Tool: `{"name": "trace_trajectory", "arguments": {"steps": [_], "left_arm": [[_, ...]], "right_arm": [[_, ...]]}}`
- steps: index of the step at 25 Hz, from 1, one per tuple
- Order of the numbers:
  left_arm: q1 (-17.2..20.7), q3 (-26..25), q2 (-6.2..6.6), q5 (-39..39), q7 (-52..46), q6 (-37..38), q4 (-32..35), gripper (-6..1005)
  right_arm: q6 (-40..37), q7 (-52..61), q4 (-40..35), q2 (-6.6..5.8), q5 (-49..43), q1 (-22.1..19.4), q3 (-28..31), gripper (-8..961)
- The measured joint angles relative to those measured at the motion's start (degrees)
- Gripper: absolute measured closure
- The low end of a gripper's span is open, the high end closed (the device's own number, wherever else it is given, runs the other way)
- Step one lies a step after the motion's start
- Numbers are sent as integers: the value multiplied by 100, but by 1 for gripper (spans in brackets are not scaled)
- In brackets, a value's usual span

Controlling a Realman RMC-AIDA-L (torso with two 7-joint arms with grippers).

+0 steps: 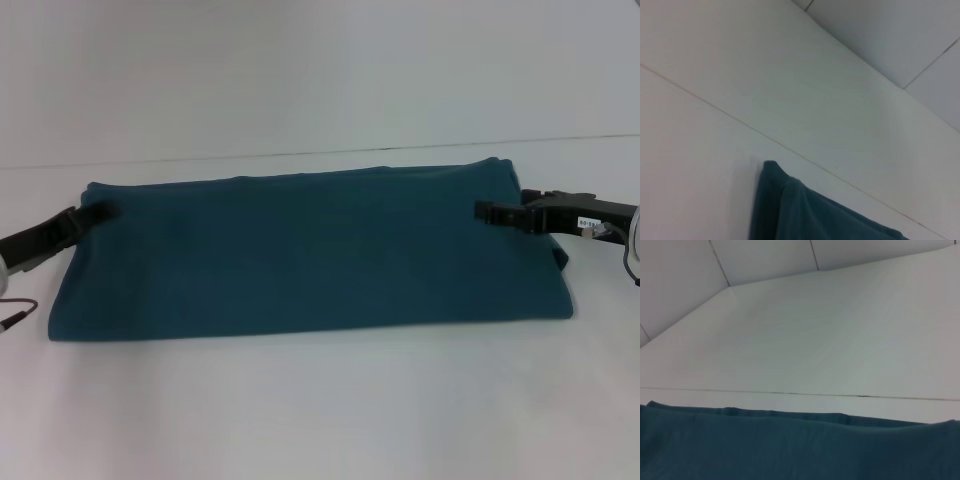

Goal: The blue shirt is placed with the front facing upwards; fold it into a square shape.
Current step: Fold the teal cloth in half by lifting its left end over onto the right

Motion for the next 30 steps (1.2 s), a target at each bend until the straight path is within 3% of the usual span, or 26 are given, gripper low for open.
{"name": "trace_trajectory", "arguments": {"steps": [11,30], "left_arm": [[-80,62,-118,18,6,52,81,175],[-201,92,-73,72,348,-515,463,174]], "right_arm": [[-2,5,6,6,0,-16,-5,24],[8,6,7,6,0,-51,-14,24]]}}
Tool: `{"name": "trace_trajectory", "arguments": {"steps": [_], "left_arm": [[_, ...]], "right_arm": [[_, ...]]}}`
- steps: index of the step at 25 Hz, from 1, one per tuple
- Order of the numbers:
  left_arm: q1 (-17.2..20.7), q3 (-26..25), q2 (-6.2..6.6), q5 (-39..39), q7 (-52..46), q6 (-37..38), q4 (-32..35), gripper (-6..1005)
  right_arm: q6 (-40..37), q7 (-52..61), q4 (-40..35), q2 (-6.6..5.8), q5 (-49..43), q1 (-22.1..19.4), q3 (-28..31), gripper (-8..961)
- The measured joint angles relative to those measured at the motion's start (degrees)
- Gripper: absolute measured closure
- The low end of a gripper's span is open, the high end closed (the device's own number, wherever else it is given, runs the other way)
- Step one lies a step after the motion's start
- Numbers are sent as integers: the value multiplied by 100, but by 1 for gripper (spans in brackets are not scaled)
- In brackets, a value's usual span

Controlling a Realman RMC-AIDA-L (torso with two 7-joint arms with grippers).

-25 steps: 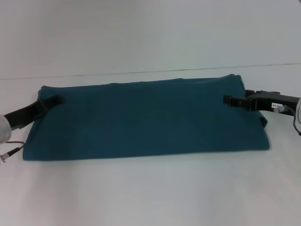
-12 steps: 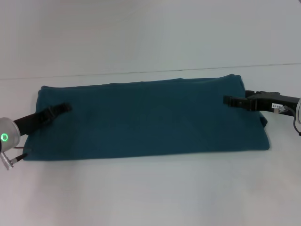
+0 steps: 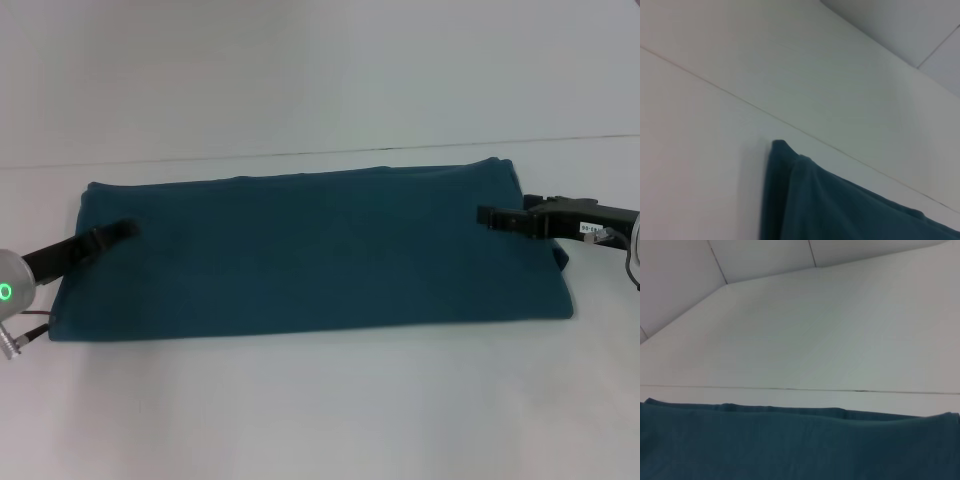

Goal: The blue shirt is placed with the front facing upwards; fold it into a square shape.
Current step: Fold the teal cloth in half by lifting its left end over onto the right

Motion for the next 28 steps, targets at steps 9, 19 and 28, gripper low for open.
{"name": "trace_trajectory", "arguments": {"steps": [9,19,28], "left_arm": [[69,-21,46,-15,3,-229,-26,174],[122,-49,-97,-145,-34,337,-289,175],[175,-26,-98,-158,-24,346,-196,174]], "right_arm": [[0,0,54,0,0,0,0,23],[0,0,67,0,0,3,0,23],[-1,0,68,-1,0,-1,1,24]]}}
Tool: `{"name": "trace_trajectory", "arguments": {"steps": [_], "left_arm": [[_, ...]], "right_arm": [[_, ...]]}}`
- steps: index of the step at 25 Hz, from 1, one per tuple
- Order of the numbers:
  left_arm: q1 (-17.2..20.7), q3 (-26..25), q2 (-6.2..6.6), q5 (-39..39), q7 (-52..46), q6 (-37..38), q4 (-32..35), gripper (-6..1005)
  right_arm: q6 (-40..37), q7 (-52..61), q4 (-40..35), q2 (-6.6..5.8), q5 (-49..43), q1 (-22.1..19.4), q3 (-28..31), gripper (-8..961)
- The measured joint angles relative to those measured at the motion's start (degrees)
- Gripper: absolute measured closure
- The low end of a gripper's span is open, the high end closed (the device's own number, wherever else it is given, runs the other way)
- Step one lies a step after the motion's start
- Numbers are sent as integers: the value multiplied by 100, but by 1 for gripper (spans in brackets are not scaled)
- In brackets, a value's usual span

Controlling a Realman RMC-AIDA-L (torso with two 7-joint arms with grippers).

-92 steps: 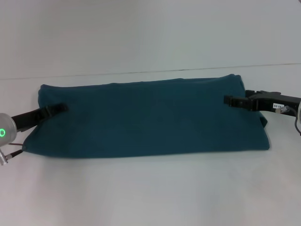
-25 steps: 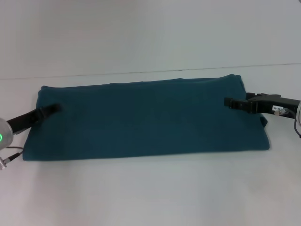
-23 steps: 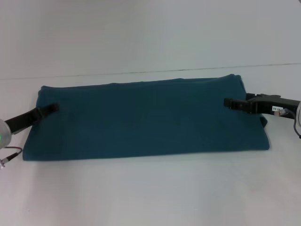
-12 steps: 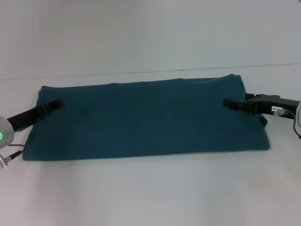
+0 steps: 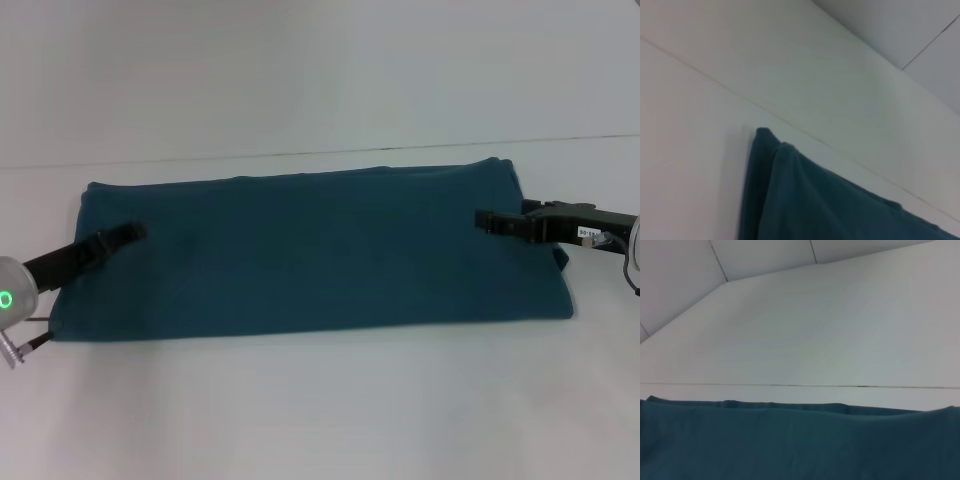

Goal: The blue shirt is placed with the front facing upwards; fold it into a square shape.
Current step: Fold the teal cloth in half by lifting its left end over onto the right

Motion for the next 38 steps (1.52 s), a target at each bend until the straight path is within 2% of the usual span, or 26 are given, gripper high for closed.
{"name": "trace_trajectory", "arguments": {"steps": [6,27,38], "left_arm": [[12,14,45,7,20,-107,162,174],[-28,156,49,28,262,-852,200,175],[-8,157,192,37,259,-902,240,175]], "right_arm": [[0,0,0,0,0,18,0,24],[0,0,9,0,0,27,0,24],[0,0,59,1,0,34,0,23]]}}
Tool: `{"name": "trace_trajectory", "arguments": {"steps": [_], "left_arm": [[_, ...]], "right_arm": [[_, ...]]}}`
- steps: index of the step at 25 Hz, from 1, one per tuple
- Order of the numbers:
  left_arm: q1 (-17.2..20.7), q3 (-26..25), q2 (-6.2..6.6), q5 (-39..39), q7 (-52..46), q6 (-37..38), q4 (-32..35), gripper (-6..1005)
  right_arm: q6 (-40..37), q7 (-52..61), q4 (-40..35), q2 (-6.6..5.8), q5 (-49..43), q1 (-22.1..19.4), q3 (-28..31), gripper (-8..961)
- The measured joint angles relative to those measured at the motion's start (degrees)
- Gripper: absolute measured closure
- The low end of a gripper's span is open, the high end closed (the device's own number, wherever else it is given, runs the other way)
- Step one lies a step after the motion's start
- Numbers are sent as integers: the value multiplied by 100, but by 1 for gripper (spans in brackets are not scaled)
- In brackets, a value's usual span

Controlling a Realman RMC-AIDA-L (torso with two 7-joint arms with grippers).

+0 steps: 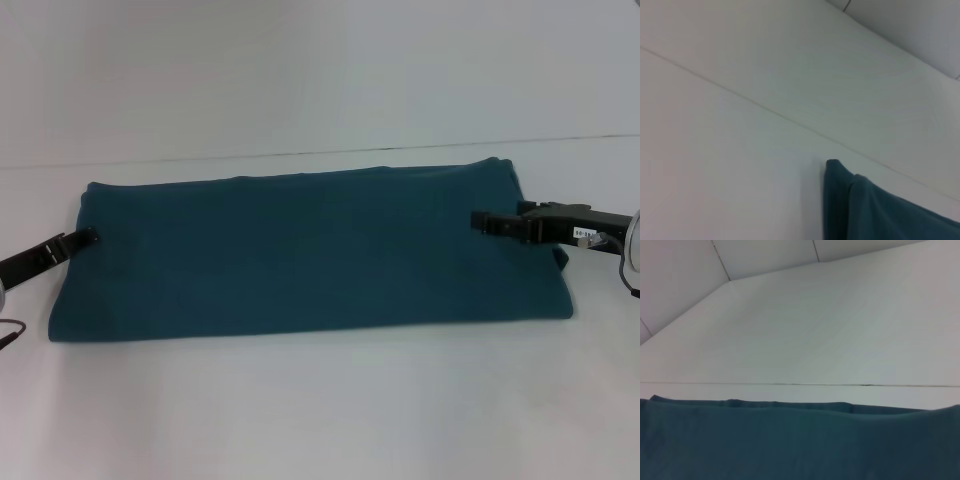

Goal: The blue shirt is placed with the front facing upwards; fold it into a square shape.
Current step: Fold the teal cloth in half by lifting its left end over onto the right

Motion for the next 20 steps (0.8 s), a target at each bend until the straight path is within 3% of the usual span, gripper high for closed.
{"name": "trace_trajectory", "arguments": {"steps": [6,20], "left_arm": [[-65,-5,158,95,-48,37,335,174],[-124,11,200,114,-255,238,387,174]], "right_arm": [[0,0,2,0,0,0,0,23],[-9,0,2,0,0,0,-9,23]]}}
